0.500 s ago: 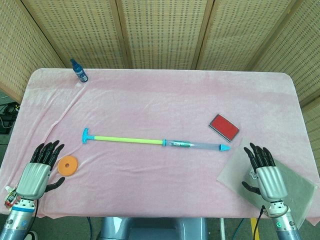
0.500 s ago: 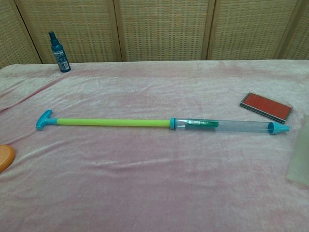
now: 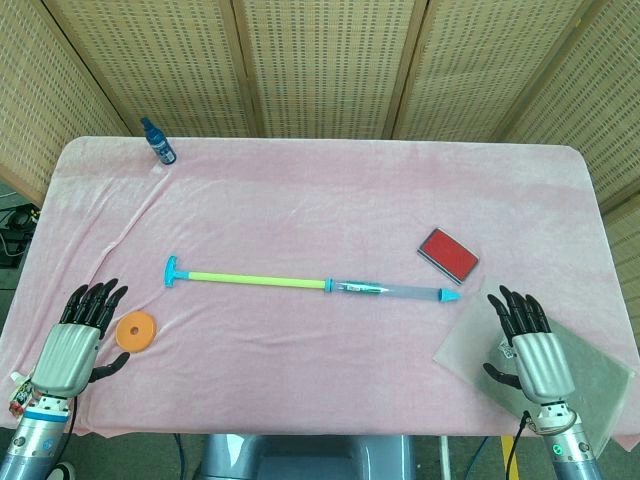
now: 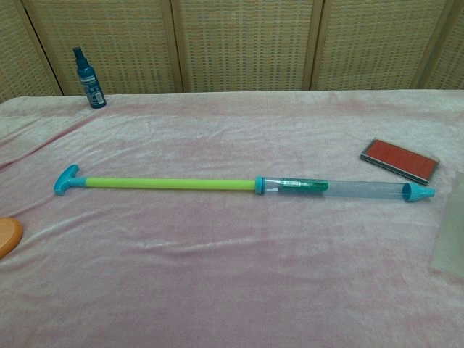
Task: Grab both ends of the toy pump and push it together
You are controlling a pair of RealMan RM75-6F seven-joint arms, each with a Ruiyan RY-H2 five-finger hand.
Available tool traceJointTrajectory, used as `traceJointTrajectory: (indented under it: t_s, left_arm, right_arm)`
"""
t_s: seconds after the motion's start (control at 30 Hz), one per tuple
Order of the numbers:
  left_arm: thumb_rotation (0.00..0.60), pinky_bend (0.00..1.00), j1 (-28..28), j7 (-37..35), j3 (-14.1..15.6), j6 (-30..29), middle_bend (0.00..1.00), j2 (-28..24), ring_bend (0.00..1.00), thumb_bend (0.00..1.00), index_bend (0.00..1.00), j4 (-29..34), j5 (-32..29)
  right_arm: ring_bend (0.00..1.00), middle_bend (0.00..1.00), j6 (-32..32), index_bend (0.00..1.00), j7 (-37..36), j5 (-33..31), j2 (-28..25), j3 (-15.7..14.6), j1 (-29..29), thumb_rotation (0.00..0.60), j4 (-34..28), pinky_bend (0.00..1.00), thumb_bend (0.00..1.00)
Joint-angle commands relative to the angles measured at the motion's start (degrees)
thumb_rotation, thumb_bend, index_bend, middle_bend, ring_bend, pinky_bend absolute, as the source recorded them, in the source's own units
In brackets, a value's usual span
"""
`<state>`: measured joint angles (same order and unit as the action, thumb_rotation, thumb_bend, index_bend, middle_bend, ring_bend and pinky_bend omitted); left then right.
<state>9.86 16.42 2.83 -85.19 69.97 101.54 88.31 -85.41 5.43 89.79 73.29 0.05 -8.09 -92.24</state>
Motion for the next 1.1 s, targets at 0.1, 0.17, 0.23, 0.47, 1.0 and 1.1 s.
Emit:
traceJointTrajectory:
  t_s: [0.1, 0.17, 0.23, 0.47, 1.0, 1.1]
  left_arm:
    - [0.600, 0.04, 0.13, -0.24, -0.65, 0.75, 0.01, -0.08, 0.02, 0.19, 0.02, 0.44, -0.85]
    - [0.600, 0.20, 0.38, 0.45, -1.66, 1.19, 0.11, 0.06, 0.15, 0.19, 0.08, 1.07, -2.20]
    - [0.600, 0.39, 1.31, 2.38, -3.37, 1.72, 0.34, 0.43, 0.36, 0.19, 0.17, 1.35, -3.34]
    - [0.600, 0.72, 8.87, 9.16, -11.35, 9.76, 0.79, 2.72, 0.73, 0.24, 0.43, 0.35, -11.39]
    - [0.600, 0.77, 24.18, 25.59, -17.56, 25.60, 0.89, 9.68, 0.81, 0.38, 0.42, -6.45, -39.70]
    - [0.600, 0.77, 26.55, 27.97, -17.25, 26.42, 0.89, 11.43, 0.81, 0.38, 0.41, -8.81, -43.62]
  right_arm:
    - [0.00, 0.00, -0.06, 0.00, -0.54, -0.15, -0.31, 0.33, 0.15, 0.600, -0.26, 0.00, 0.20]
    - [0.00, 0.00, -0.04, 0.00, -0.67, -0.24, -0.50, 0.48, 0.23, 0.600, -0.45, 0.00, 0.20]
    - [0.00, 0.00, 0.21, 0.00, -0.64, -0.48, -0.59, 0.57, 0.26, 0.600, -0.57, 0.00, 0.20]
    - [0.00, 0.00, 1.36, 0.00, -0.25, -0.90, -0.67, 0.57, 0.17, 0.600, -1.00, 0.00, 0.20]
    - [0.00, 0.00, 2.83, 0.00, -1.28, -1.08, -0.47, 0.82, -0.09, 0.600, -0.28, 0.00, 0.20]
    - [0.00, 0.00, 3.17, 0.00, -1.39, -1.42, -0.34, 0.98, -0.14, 0.600, 0.01, 0.00, 0.20]
